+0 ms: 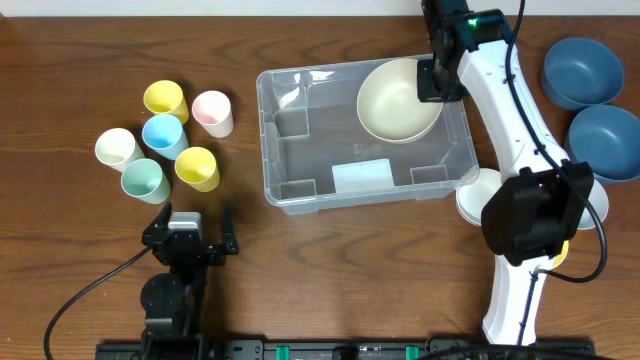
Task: Pack container
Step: 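Carry the beige bowl into the clear container and release it, then move the right gripper back to the dark teal bowls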
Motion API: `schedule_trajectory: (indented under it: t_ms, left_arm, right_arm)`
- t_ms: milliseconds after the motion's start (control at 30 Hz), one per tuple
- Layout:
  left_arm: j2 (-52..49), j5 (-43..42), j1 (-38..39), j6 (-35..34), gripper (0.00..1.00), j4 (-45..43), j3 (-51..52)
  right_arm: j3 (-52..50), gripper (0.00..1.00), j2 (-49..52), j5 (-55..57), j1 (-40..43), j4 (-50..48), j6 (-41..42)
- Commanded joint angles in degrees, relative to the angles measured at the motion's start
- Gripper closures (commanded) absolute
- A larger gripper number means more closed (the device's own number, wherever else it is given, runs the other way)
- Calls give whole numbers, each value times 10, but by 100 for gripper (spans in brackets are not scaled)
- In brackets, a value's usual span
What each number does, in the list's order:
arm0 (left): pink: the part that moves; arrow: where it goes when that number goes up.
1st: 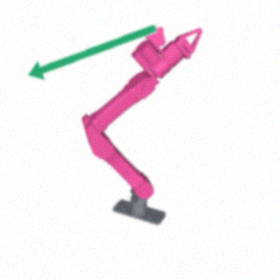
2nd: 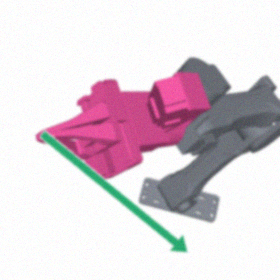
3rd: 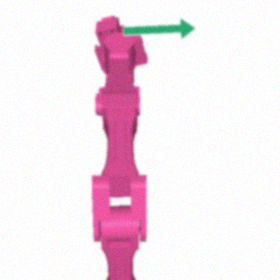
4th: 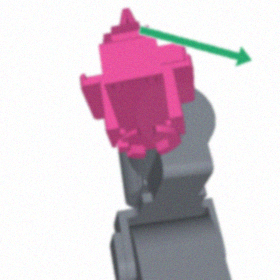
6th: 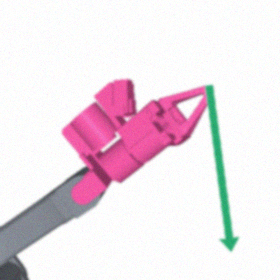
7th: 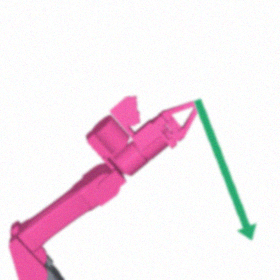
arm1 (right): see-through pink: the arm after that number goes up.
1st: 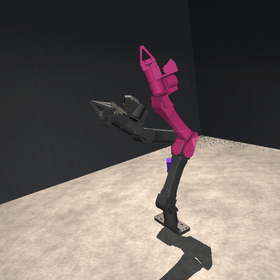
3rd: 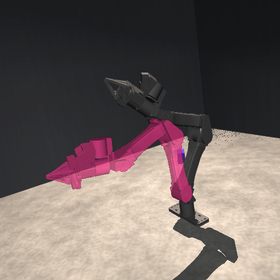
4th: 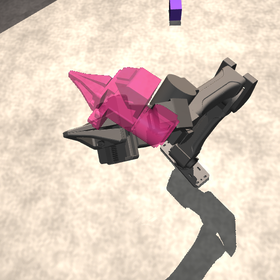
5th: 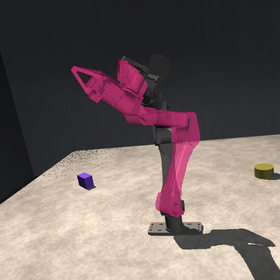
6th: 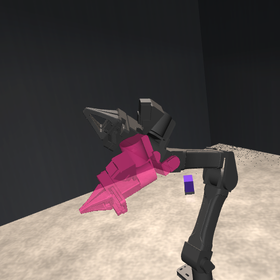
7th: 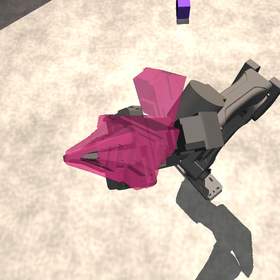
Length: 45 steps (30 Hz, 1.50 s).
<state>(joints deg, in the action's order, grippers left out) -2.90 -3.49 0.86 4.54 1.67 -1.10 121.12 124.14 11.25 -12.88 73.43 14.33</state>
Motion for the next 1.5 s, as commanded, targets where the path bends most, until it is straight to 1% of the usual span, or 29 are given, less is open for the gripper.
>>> schedule_trajectory:
  t_ms: [0, 100, 400, 467, 500, 633, 700, 900, 1100, 1167, 1200, 1300, 1467]
  left_arm:
    - [0, -1, 0, 2, 2, 22, 8]
    - [0, -1, 0, 2, 2, 22, 8]
    - [0, 0, 0, 2, 2, 22, 8]
    - [0, -1, 0, 2, 2, 22, 8]
    - [0, -1, 0, 2, 2, 22, 8]
    - [0, -1, 0, 2, 2, 22, 8]
    - [0, 0, 0, 2, 2, 22, 8]
    - [0, -1, 0, 2, 2, 22, 8]
    - [0, 0, 0, 2, 2, 22, 8]
    - [0, -1, 0, 2, 2, 22, 8]
    - [0, -1, 0, 2, 2, 22, 8]
    - [0, -1, 0, 2, 2, 22, 8]
    - [0, 0, 0, 2, 2, 22, 8]
  right_arm:
    - [-3, 97, 7, 10, -7, -8, 10]
    - [-17, 94, 7, 10, -7, -17, 8]
    - [-68, 94, 7, 10, -7, -58, 8]
    - [-76, 93, 7, 10, -7, -69, 8]
    - [-77, 90, 7, 10, -7, -72, 8]
    - [-79, 72, 7, 10, -7, -84, 7]
    - [-79, 69, 7, 9, -7, -88, 3]
    - [-74, 69, 5, 9, -7, -93, -11]
    - [-26, 69, -28, 7, 0, -63, -11]
    - [-8, 60, -48, 7, 13, -55, -11]
    - [0, 59, -58, 7, 23, -51, -10]
    - [8, 57, -82, 7, 66, -42, -4]
    - [7, 59, -89, -16, 182, -7, 47]
